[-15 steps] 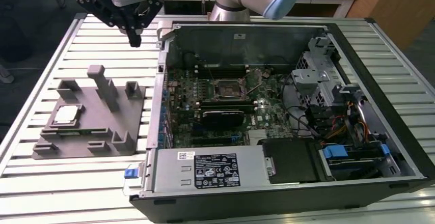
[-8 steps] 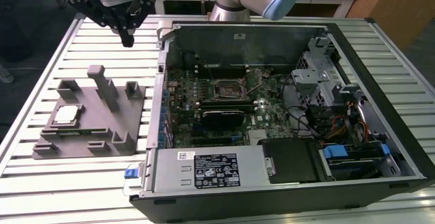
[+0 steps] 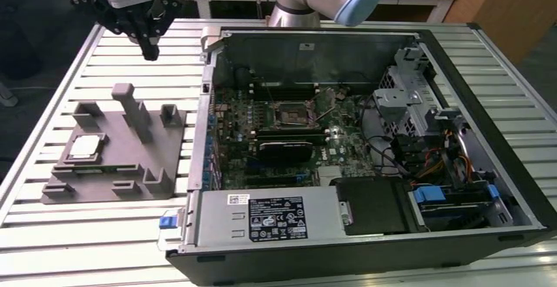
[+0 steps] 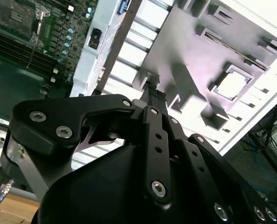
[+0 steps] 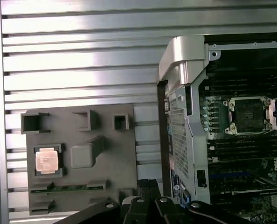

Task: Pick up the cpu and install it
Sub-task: 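Reach for the cpu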

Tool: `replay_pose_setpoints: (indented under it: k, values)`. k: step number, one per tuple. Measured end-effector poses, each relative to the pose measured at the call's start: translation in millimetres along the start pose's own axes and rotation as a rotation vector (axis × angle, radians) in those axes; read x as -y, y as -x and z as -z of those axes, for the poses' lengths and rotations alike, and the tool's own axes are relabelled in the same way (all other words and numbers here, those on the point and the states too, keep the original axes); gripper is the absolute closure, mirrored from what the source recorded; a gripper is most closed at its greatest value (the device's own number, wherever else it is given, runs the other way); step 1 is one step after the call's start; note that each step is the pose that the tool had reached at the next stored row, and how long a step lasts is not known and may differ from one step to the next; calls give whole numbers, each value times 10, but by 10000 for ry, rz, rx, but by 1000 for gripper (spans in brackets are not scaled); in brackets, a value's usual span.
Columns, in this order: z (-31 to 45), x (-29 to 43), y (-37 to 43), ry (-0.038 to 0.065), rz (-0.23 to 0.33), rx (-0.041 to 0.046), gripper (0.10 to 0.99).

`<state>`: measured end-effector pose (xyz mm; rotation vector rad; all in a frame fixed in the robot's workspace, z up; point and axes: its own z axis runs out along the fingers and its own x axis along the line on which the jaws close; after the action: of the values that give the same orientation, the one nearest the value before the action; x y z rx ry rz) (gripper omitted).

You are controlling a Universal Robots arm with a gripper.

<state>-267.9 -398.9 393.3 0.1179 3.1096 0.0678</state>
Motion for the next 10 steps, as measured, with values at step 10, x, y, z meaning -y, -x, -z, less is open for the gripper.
replay_pose_setpoints:
  k: [10]
  values:
    - [8,20,-269,2,1,22,980]
